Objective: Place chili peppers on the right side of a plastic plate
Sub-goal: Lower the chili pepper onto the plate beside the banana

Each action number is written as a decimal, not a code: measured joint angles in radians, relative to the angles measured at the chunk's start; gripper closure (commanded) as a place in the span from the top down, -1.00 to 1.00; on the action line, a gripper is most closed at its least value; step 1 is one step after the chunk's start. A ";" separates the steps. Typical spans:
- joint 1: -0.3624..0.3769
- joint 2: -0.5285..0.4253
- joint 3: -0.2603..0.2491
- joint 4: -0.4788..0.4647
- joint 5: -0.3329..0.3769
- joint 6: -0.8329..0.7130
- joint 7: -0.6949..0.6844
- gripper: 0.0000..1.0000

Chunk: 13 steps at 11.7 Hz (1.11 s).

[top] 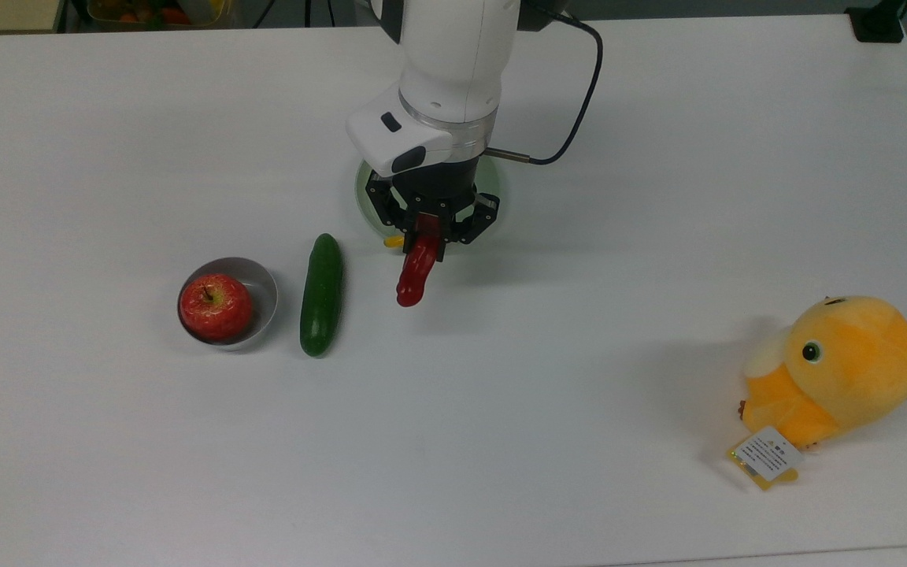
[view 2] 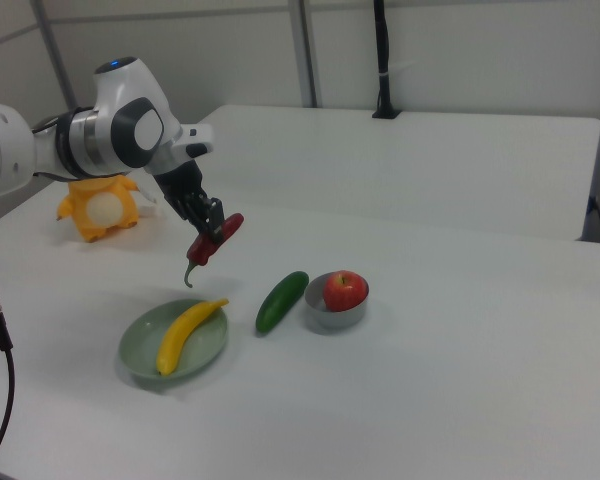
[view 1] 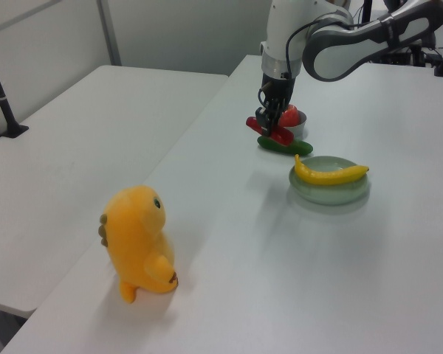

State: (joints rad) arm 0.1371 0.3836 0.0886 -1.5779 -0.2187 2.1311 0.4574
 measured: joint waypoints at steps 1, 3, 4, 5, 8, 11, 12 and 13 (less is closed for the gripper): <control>-0.005 -0.002 -0.001 0.000 0.000 -0.020 -0.017 -1.00; -0.025 -0.030 -0.005 -0.020 0.000 -0.086 -0.105 -1.00; -0.035 -0.065 -0.006 -0.066 0.001 -0.101 -0.158 -1.00; -0.042 -0.101 -0.009 -0.117 0.001 -0.114 -0.200 -1.00; -0.048 -0.152 -0.053 -0.208 0.001 -0.181 -0.326 -1.00; -0.057 -0.152 -0.079 -0.264 0.001 -0.211 -0.406 -1.00; -0.059 -0.151 -0.081 -0.284 0.001 -0.221 -0.425 -1.00; -0.060 -0.150 -0.082 -0.299 0.001 -0.224 -0.437 -1.00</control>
State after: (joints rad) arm 0.0768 0.2332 0.0067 -1.8773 -0.2175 1.9075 0.0201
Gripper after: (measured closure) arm 0.648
